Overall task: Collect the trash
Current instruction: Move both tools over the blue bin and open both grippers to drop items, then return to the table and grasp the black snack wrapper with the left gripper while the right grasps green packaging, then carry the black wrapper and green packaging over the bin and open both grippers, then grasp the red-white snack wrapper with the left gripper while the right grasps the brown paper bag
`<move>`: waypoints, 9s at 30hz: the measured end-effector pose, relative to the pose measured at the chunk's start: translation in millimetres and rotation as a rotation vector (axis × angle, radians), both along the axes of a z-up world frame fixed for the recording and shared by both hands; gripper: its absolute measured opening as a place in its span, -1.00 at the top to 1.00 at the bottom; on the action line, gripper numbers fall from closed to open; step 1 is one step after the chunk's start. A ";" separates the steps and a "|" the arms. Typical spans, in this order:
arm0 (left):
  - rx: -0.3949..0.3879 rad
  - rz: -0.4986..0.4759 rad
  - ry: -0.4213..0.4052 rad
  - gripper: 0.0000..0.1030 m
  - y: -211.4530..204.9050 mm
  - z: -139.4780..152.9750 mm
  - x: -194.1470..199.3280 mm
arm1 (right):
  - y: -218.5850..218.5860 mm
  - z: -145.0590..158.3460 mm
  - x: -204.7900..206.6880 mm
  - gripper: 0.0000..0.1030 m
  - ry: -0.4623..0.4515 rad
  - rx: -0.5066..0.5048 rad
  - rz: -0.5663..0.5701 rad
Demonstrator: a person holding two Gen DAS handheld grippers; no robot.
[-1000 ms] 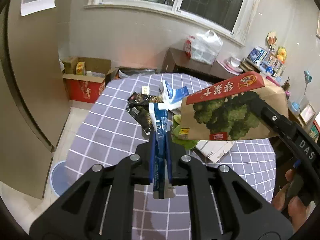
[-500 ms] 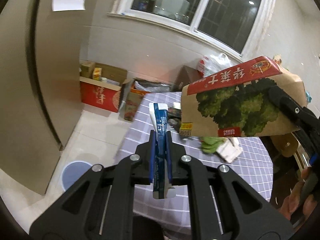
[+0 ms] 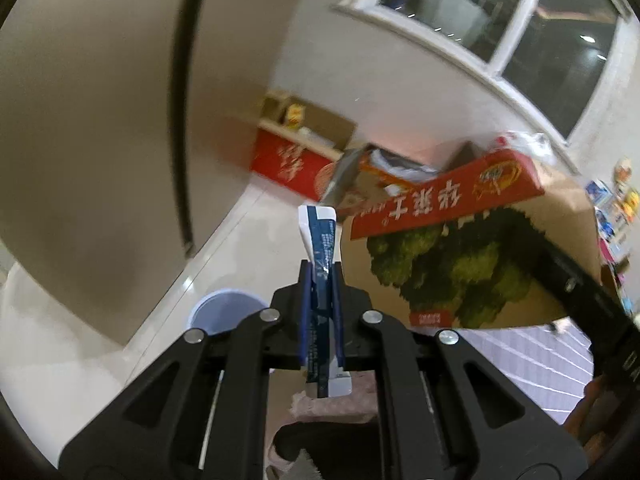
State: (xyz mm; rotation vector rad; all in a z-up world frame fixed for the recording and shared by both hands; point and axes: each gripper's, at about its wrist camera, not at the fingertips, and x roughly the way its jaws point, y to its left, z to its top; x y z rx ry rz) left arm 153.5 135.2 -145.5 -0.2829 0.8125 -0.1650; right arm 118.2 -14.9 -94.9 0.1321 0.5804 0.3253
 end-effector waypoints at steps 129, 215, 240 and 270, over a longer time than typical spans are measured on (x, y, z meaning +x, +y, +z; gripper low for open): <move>0.025 -0.374 0.037 0.69 -292.9 -7.0 45.8 | -268.0 -47.5 8.0 0.56 0.083 -0.170 -0.321; 0.060 0.033 0.166 -0.14 21.5 -65.0 77.7 | 3.1 -87.5 107.2 -0.73 0.130 -0.107 -0.079; 0.179 -0.411 -0.016 -0.33 -255.6 17.3 41.4 | -238.9 -29.0 -10.5 -0.74 0.025 -0.068 -0.453; 0.188 -0.516 -0.026 0.79 -358.2 -9.0 71.9 | -354.4 -78.5 3.6 0.86 0.158 -0.049 -0.558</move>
